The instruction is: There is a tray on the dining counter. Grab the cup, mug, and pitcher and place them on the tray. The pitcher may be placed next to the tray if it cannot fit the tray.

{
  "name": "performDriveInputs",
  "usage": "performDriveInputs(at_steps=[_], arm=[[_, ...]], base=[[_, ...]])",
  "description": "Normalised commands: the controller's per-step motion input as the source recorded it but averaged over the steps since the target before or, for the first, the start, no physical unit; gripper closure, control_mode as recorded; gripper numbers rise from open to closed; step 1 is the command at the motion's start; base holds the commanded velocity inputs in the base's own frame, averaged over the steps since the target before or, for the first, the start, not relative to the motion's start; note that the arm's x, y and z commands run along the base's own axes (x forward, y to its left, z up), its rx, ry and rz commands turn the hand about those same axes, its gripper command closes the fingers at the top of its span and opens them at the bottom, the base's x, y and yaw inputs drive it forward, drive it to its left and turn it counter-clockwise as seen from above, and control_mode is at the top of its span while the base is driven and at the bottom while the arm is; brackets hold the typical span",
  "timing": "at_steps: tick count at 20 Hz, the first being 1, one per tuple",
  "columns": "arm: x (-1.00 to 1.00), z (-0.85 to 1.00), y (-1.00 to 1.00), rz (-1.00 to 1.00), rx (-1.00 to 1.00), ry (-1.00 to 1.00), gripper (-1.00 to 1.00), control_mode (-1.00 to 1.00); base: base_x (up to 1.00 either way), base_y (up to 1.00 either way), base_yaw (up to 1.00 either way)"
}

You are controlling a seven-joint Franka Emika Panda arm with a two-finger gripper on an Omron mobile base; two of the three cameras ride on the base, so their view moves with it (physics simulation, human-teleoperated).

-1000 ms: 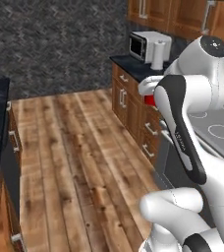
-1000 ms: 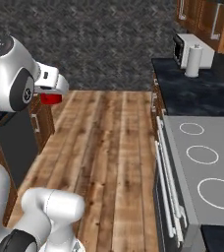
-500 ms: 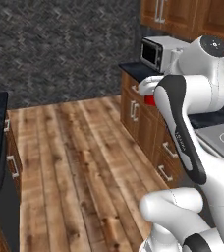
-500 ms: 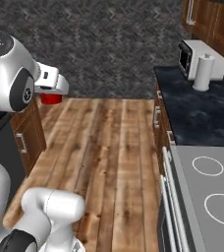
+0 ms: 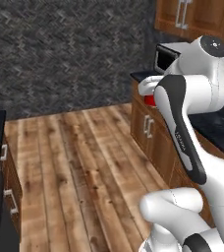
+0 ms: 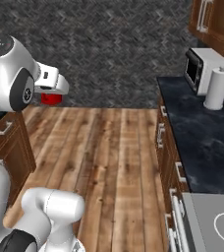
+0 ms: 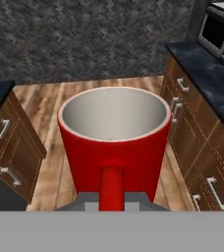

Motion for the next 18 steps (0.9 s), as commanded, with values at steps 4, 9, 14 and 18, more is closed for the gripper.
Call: performDriveInputs(at_steps=[4, 9, 14, 18], arm=[[0.0, 0.0, 0.0, 0.0, 0.0, 0.0, 1.0, 1.0], [0.0, 0.0, 0.0, 0.0, 0.0, 0.0, 1.0, 1.0], [0.0, 0.0, 0.0, 0.0, 0.0, 0.0, 1.0, 1.0], [0.0, 0.0, 0.0, 0.0, 0.0, 0.0, 1.0, 1.0]], base=[[1.0, 0.2, 0.0], [1.0, 0.2, 0.0], [1.0, 0.16, 0.0], [1.0, 0.17, 0.0]])
